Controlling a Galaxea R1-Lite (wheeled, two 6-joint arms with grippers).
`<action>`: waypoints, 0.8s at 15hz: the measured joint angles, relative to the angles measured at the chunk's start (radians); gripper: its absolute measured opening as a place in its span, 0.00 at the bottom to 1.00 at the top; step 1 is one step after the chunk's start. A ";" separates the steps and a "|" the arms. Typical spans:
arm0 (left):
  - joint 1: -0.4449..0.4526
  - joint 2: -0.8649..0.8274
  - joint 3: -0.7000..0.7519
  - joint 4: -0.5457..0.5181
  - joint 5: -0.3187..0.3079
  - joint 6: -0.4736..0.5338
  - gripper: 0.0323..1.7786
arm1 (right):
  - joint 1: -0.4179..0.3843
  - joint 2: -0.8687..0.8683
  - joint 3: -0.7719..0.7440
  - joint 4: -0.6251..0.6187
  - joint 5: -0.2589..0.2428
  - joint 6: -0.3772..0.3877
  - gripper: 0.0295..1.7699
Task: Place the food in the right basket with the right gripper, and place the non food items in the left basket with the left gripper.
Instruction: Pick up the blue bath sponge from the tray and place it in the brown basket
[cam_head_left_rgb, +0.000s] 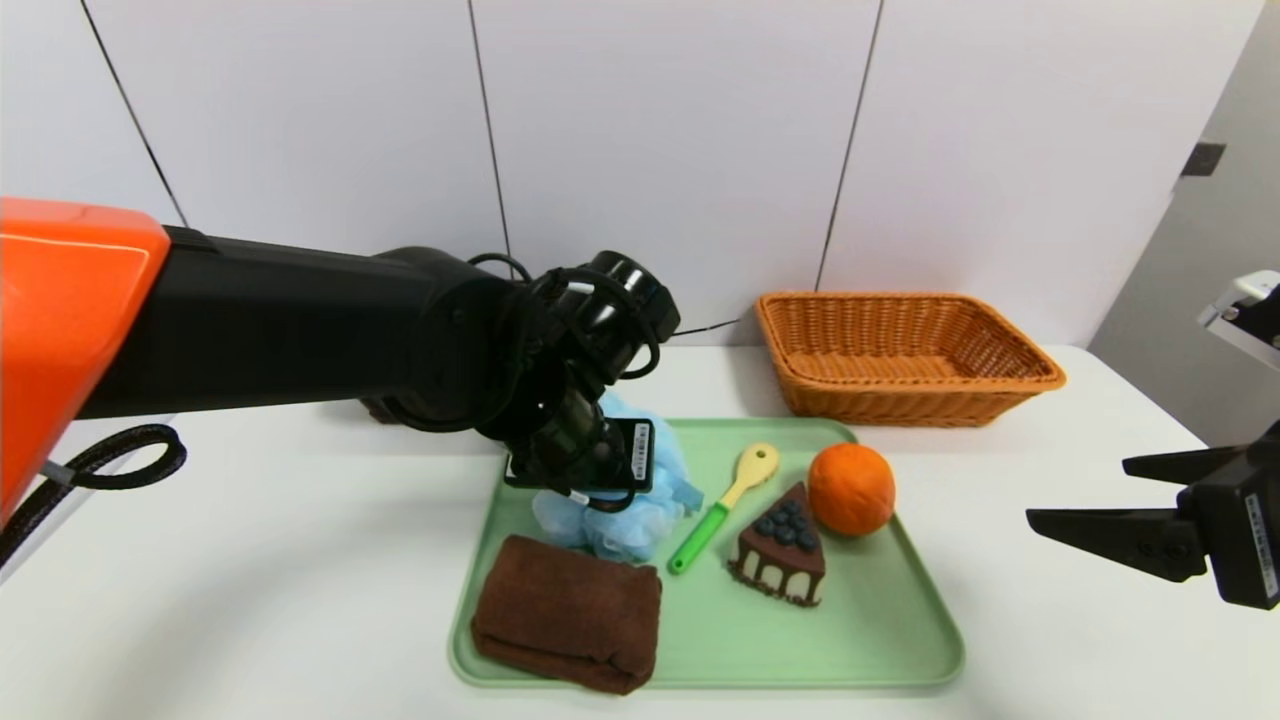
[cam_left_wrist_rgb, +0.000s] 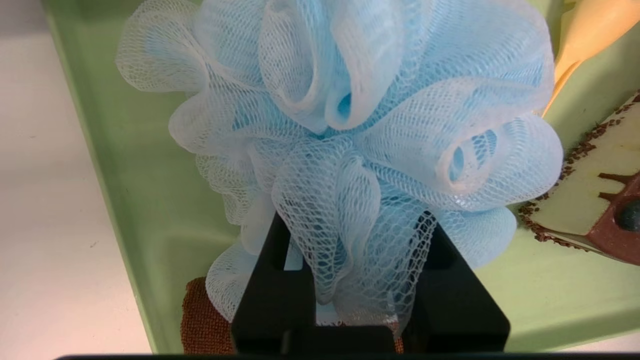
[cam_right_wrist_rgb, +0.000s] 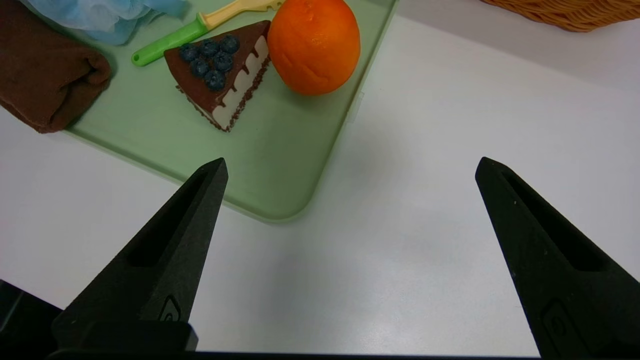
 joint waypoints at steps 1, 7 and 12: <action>-0.002 -0.011 0.000 0.000 0.000 0.000 0.21 | 0.000 -0.002 0.001 0.000 0.000 0.001 0.97; -0.028 -0.122 -0.002 0.007 -0.001 0.005 0.11 | 0.000 -0.004 0.003 -0.001 0.000 0.001 0.97; -0.042 -0.217 -0.071 0.077 -0.004 0.010 0.10 | 0.000 -0.004 0.003 -0.001 0.000 0.002 0.97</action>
